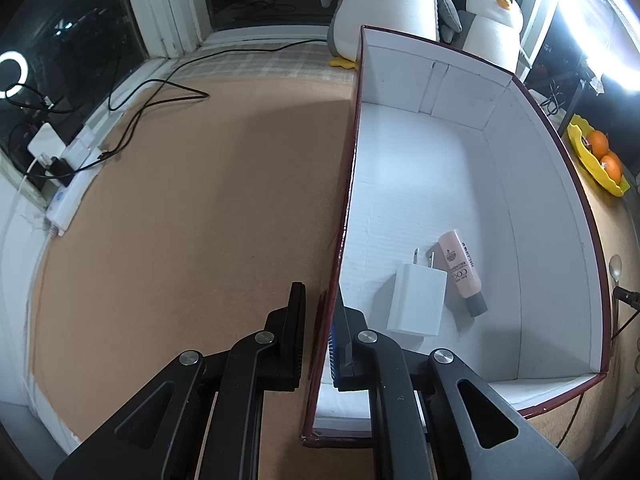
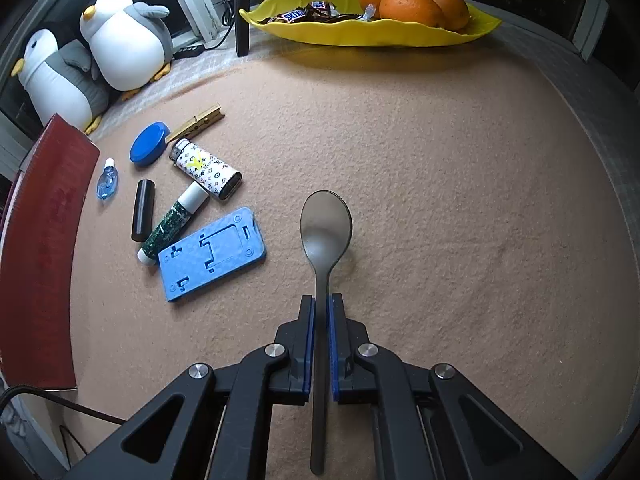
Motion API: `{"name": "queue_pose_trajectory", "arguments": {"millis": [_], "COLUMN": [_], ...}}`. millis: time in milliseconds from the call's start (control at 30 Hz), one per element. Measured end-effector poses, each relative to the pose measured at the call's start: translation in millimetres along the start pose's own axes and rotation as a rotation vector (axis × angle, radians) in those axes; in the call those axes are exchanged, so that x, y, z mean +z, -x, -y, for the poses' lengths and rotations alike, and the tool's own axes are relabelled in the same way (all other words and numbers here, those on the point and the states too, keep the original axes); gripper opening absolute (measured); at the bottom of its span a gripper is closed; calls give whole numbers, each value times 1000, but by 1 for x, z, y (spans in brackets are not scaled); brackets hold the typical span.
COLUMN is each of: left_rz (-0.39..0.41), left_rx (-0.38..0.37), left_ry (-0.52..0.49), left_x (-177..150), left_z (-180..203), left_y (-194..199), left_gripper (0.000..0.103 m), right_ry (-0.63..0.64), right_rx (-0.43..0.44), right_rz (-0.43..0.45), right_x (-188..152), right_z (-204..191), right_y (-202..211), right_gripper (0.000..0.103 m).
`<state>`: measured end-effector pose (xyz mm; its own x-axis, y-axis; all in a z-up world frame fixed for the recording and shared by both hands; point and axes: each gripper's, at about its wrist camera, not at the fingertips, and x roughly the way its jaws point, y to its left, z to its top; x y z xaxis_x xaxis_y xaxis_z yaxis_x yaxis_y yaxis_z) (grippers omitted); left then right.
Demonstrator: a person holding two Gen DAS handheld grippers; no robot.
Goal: Organize rigid objects
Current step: 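Carry the spoon into the box and release it with the right gripper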
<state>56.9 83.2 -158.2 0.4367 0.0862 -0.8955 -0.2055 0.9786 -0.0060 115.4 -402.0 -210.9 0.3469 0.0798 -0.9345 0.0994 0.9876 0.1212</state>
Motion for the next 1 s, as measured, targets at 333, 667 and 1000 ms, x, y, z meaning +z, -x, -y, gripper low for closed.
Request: {"name": "queue_pose_trajectory", "arguments": {"millis": [333,667,1000], "left_rz": [-8,-15,-13], "left_rx": [20,32,30], "left_ry": [-8,-6,6], "left_x": [1,2,1], "left_z": [3,3,3], "left_y": [-2,-6,-4], "left_gripper": [9,9,9], "right_ry": [54,237,368], "right_rx": [60,215,439], "right_rz": [94,212,216], "right_x": [6,29,34], "right_z": [-32,-126,-239], "right_y": [33,87,106], "right_gripper": [6,6,6]}}
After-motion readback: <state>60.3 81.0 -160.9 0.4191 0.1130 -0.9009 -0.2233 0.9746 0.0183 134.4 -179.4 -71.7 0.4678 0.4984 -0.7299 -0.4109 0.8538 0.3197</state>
